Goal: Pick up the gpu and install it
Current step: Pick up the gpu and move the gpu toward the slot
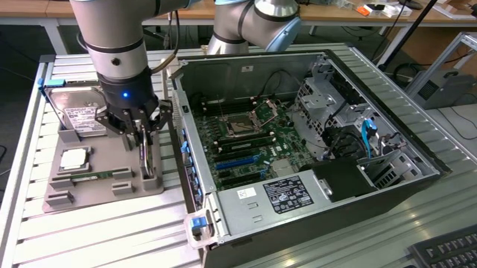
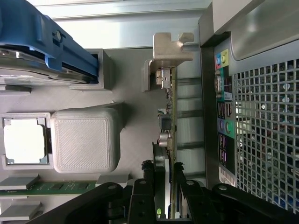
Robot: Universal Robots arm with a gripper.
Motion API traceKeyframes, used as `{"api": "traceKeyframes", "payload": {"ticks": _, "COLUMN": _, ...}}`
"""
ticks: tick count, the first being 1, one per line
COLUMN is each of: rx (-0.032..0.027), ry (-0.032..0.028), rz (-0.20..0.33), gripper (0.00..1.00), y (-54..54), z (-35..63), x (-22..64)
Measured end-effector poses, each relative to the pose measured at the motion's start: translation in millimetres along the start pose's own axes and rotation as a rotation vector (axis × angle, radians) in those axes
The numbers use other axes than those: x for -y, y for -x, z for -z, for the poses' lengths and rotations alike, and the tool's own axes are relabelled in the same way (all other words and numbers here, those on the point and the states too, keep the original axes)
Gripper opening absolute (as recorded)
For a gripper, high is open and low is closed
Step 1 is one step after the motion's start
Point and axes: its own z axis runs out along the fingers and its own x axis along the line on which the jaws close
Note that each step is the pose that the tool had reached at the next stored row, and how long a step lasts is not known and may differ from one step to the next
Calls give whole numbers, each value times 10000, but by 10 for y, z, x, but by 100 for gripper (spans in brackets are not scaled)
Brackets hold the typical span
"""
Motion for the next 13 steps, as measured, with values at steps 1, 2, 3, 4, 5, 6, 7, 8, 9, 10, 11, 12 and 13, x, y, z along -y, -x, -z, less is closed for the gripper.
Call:
{"api": "traceKeyframes", "payload": {"ticks": 1, "rx": 0, "ry": 0, "rz": 0, "gripper": 27, "y": 0, "z": 10, "x": 0}}
{"api": "traceKeyframes", "payload": {"ticks": 2, "rx": 0, "ry": 1, "rz": 0, "gripper": 27, "y": 1, "z": 19, "x": 1}}
{"api": "traceKeyframes", "payload": {"ticks": 3, "rx": 0, "ry": 1, "rz": 0, "gripper": 27, "y": 1, "z": 20, "x": 1}}
{"api": "traceKeyframes", "payload": {"ticks": 4, "rx": 0, "ry": 0, "rz": -1, "gripper": 27, "y": 0, "z": 21, "x": 1}}
{"api": "traceKeyframes", "payload": {"ticks": 5, "rx": -1, "ry": 0, "rz": 0, "gripper": 27, "y": 1, "z": 24, "x": 1}}
{"api": "traceKeyframes", "payload": {"ticks": 6, "rx": 0, "ry": 0, "rz": -1, "gripper": 27, "y": 1, "z": 26, "x": 1}}
{"api": "traceKeyframes", "payload": {"ticks": 7, "rx": 0, "ry": 0, "rz": -1, "gripper": 27, "y": 1, "z": 30, "x": 1}}
{"api": "traceKeyframes", "payload": {"ticks": 8, "rx": -1, "ry": -1, "rz": 0, "gripper": 27, "y": 1, "z": 35, "x": 1}}
{"api": "traceKeyframes", "payload": {"ticks": 9, "rx": 0, "ry": 0, "rz": -1, "gripper": 27, "y": 1, "z": 36, "x": 1}}
{"api": "traceKeyframes", "payload": {"ticks": 10, "rx": 0, "ry": 0, "rz": 0, "gripper": 27, "y": 1, "z": 38, "x": 1}}
{"api": "traceKeyframes", "payload": {"ticks": 11, "rx": -1, "ry": -1, "rz": 0, "gripper": 27, "y": 1, "z": 42, "x": 2}}
{"api": "traceKeyframes", "payload": {"ticks": 12, "rx": -1, "ry": -1, "rz": -1, "gripper": 27, "y": 1, "z": 45, "x": 2}}
{"api": "traceKeyframes", "payload": {"ticks": 13, "rx": -1, "ry": -1, "rz": -1, "gripper": 27, "y": 1, "z": 47, "x": 2}}
